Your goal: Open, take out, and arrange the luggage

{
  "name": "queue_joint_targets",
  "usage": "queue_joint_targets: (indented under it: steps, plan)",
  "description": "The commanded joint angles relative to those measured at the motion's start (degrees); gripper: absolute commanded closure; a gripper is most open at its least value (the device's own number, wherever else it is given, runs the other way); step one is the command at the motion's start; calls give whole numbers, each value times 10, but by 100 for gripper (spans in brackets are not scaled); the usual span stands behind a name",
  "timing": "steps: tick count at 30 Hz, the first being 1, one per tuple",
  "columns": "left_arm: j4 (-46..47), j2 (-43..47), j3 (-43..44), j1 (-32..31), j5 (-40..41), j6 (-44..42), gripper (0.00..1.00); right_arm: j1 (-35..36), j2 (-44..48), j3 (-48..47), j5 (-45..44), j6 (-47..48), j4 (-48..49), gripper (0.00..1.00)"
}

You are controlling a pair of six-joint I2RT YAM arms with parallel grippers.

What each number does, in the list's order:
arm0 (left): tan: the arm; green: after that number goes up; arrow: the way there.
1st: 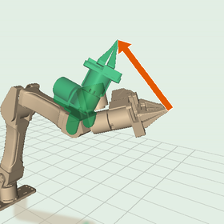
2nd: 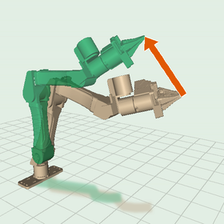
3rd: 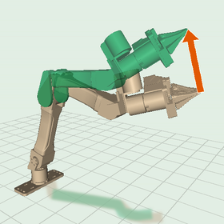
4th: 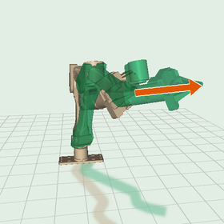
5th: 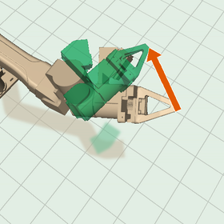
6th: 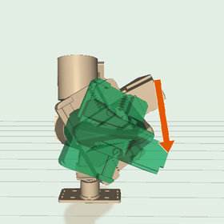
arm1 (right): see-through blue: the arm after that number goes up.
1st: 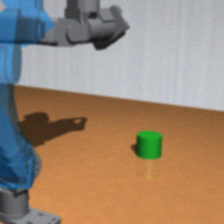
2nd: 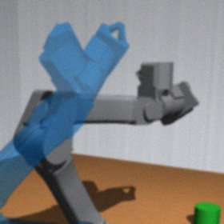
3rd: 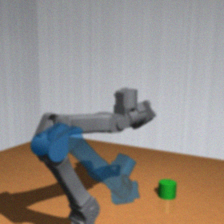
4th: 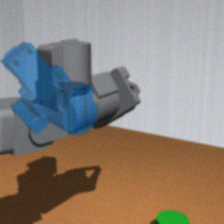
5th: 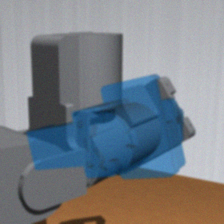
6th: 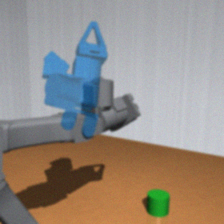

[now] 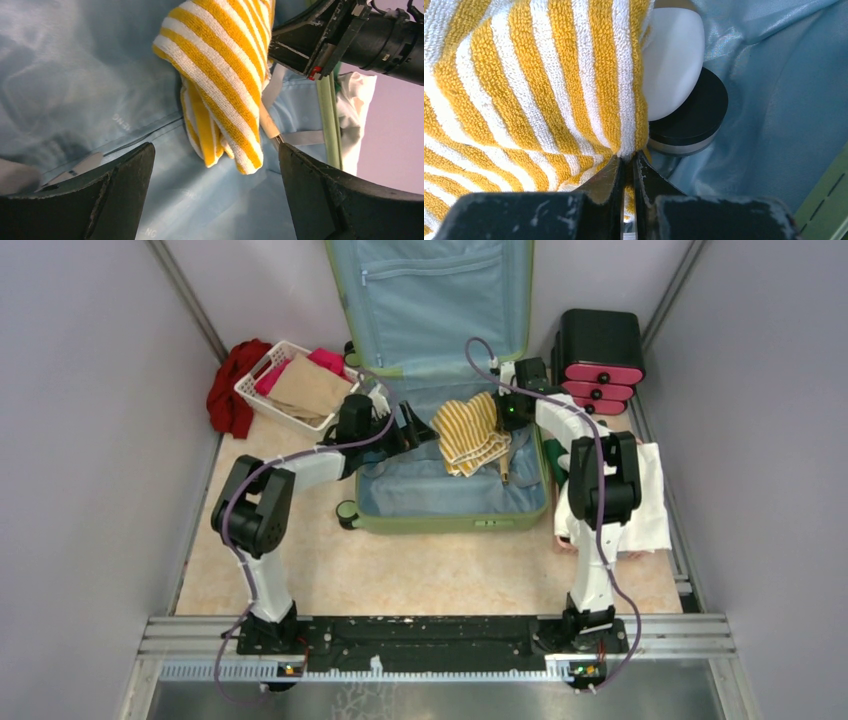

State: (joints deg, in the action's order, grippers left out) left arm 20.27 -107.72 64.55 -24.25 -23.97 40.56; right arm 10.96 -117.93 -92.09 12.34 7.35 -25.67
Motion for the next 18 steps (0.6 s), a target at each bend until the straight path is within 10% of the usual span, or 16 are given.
queue_joint_targets:
  steps: [1, 14, 18]
  plan:
    - [30, -30, 28, 1, -64, 55, 1, -14, -32, -20, -44, 14, -27, 99]
    - [83, -134, 70, -40, -38, 170, 1, -14, -42, -22, -39, 11, -34, 100]
    - [129, -157, 71, -46, -40, 211, 23, -14, -42, -22, -32, 10, -33, 100]
